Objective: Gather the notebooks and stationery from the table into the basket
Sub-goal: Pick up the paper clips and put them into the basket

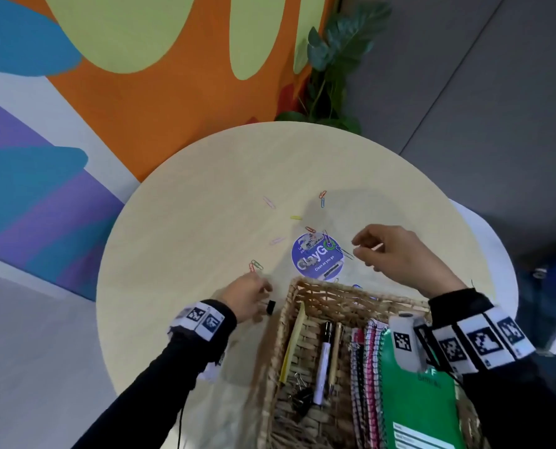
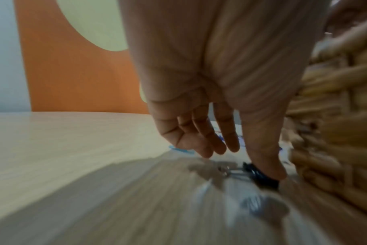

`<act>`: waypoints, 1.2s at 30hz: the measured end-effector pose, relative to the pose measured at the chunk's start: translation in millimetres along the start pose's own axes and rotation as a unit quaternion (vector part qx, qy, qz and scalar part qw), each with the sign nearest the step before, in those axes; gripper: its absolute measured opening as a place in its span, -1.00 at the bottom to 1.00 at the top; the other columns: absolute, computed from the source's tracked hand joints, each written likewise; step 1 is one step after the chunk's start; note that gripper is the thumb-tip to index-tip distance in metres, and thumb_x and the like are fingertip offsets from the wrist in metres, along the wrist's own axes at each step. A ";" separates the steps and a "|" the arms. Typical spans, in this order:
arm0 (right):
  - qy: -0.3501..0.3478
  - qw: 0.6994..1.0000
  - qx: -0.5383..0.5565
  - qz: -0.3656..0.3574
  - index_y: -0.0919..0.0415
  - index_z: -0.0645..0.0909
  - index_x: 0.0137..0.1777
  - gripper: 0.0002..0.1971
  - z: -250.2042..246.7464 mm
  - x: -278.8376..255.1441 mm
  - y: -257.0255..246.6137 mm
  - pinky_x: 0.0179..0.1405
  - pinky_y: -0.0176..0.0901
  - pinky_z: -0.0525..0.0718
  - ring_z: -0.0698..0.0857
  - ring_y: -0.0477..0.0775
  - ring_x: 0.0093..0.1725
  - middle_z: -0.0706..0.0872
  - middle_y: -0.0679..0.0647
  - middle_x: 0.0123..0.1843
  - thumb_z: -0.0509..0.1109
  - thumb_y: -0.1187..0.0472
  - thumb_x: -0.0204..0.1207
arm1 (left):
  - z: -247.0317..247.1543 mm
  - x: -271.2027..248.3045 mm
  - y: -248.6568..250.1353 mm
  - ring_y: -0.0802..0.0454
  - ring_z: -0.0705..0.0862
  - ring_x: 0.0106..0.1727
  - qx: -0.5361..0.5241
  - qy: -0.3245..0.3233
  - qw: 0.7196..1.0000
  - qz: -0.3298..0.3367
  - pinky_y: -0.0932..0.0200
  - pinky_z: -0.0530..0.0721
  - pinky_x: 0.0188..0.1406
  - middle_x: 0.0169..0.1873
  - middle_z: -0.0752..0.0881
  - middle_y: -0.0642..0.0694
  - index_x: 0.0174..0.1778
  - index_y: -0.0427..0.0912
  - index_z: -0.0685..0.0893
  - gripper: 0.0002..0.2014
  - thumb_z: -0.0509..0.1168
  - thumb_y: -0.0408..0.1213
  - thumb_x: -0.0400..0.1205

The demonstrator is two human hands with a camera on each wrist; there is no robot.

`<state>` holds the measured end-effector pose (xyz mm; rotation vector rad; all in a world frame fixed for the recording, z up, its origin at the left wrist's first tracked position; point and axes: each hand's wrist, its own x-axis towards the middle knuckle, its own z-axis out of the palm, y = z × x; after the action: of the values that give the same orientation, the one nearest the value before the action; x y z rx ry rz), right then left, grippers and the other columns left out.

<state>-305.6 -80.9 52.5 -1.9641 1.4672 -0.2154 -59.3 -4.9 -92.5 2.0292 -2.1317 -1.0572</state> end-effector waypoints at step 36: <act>-0.167 0.927 -0.320 -0.101 0.30 0.66 -0.20 -0.91 75.0 155.9 -53.9 -0.19 -0.16 0.47 0.74 0.29 -0.01 0.76 0.30 -0.08 0.37 0.28 0.46 | -50.1 -69.4 60.8 0.16 0.60 -0.16 -0.128 0.055 0.983 0.120 0.24 0.58 -0.15 -0.15 0.68 0.11 0.12 -0.05 0.64 -0.70 0.40 -0.04 0.52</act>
<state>-170.3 -182.8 -11.8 -2.5081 1.1918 0.5593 -79.4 30.0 4.5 1.6324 -2.0025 -1.0908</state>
